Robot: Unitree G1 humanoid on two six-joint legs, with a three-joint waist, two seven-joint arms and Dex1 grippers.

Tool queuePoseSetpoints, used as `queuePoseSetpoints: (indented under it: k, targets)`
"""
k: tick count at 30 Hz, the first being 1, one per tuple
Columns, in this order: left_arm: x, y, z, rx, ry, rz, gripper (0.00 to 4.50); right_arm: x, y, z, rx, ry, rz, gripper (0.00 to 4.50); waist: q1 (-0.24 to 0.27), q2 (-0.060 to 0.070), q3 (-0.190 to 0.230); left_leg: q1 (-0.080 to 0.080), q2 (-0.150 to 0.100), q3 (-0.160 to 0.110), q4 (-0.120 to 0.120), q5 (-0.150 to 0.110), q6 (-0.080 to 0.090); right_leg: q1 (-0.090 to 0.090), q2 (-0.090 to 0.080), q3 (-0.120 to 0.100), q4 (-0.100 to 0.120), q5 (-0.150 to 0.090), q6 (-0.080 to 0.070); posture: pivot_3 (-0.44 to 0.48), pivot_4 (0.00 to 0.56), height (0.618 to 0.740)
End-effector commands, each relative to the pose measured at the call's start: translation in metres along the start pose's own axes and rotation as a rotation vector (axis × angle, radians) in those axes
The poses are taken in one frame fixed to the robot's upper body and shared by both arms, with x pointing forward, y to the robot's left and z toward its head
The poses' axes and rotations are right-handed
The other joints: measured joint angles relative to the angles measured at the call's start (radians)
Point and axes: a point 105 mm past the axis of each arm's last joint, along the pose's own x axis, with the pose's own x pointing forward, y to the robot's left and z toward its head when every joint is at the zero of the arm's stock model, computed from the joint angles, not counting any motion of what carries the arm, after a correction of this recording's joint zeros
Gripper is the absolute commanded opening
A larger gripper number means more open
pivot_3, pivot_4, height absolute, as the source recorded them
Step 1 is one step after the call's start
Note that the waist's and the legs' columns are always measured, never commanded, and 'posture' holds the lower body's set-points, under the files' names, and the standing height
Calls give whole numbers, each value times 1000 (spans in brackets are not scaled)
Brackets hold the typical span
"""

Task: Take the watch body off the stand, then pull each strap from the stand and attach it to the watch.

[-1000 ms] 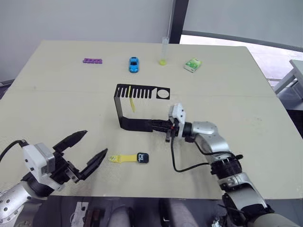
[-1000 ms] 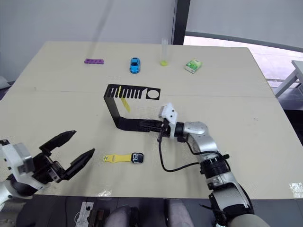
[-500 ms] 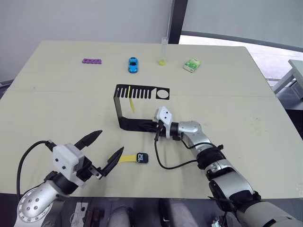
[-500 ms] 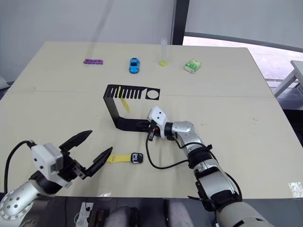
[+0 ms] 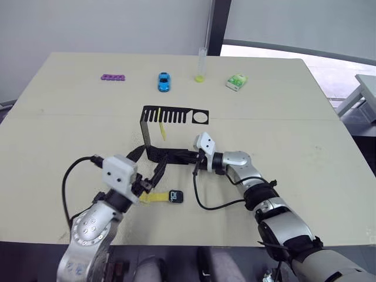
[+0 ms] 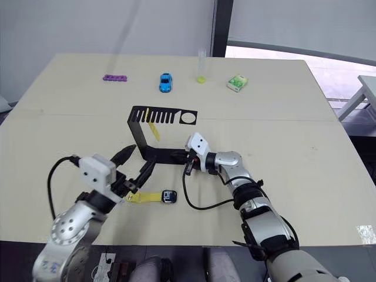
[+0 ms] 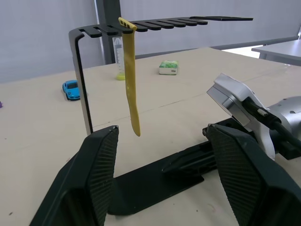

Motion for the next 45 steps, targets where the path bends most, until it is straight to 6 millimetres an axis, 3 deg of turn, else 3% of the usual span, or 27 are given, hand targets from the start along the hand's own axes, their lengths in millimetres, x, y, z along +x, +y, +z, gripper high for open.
queuePoseSetpoints:
  k: [1, 20, 39, 45]
  targets:
    - [15, 2, 1, 19, -13, 49, 3237, 5, 10, -11, 22, 35, 34, 0, 0, 0, 0, 0, 0, 0, 0, 0, 0, 0, 0, 0, 0, 0, 0, 0, 150, 740]
    - [65, -1, 2, 0, -41, 76, 3237, 8, 14, -17, 19, 62, 51, 0, 4, 0, 0, 0, 0, 0, 0, 0, -1, 0, 0, 0, 0, 0, 0, 0, 150, 740]
    - [75, 3, -3, 28, -48, 150, 3237, 11, 16, -17, 15, 52, 40, 0, 3, 0, 0, 0, 1, 0, 0, 0, -1, 0, 0, -1, 1, 0, 0, 0, 150, 740]
    - [80, 1, 5, 35, -75, 133, 303, 11, 16, -15, 16, 47, 44, 0, 4, 0, 0, 0, 1, 0, 0, 0, -1, 0, 0, -1, 0, 0, 0, 0, 150, 740]
